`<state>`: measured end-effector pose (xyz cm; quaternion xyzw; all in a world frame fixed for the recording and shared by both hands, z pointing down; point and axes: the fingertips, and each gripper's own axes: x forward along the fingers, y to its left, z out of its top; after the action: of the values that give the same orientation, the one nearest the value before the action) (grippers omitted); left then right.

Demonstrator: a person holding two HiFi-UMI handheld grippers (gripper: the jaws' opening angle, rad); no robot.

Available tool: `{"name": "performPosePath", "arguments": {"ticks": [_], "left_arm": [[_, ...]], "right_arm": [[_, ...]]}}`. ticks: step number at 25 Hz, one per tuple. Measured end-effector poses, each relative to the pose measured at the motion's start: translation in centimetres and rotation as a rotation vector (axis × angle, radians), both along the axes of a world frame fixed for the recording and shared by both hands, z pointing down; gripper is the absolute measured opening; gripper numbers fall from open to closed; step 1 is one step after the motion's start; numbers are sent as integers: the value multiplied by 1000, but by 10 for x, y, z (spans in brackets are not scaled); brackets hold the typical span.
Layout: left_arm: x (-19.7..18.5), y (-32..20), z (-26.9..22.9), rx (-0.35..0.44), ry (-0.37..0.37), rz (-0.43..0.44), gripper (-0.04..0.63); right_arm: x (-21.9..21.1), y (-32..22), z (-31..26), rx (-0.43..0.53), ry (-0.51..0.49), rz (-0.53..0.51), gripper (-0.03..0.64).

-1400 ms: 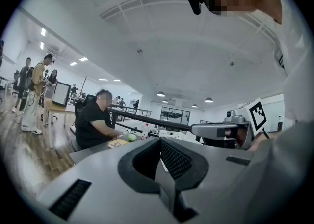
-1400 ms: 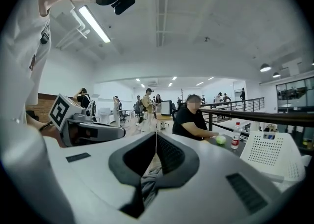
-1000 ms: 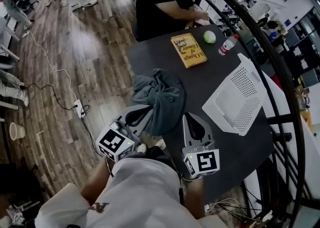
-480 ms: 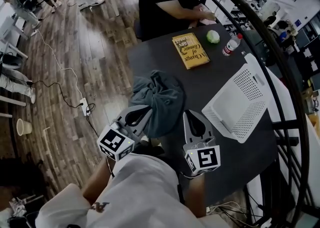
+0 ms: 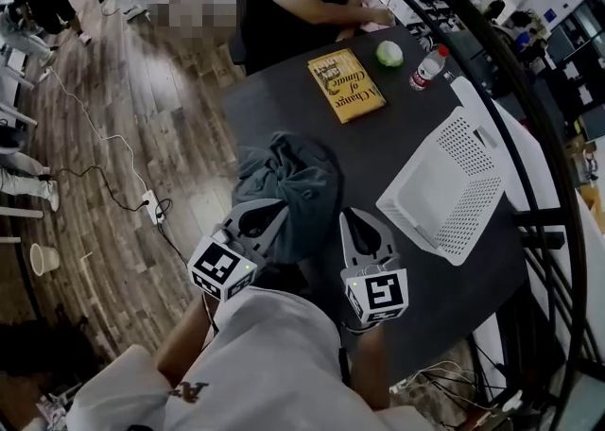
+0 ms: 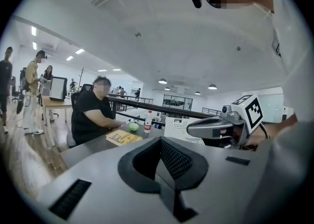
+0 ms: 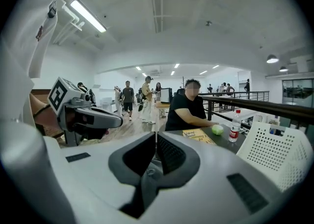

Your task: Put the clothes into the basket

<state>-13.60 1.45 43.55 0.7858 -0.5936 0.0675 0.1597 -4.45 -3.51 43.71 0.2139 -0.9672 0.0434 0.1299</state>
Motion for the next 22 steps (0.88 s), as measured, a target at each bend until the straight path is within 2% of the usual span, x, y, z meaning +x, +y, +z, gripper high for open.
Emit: {"name": "performPosePath", "arguments": {"ticks": [14, 22], "left_arm": [[-10, -17, 46, -85, 33, 61, 5], [-16, -19, 66, -129, 36, 65, 5]], "right_arm": [[-16, -10, 81, -101, 202, 2, 28], [-26, 0, 141, -181, 337, -80, 158]]}}
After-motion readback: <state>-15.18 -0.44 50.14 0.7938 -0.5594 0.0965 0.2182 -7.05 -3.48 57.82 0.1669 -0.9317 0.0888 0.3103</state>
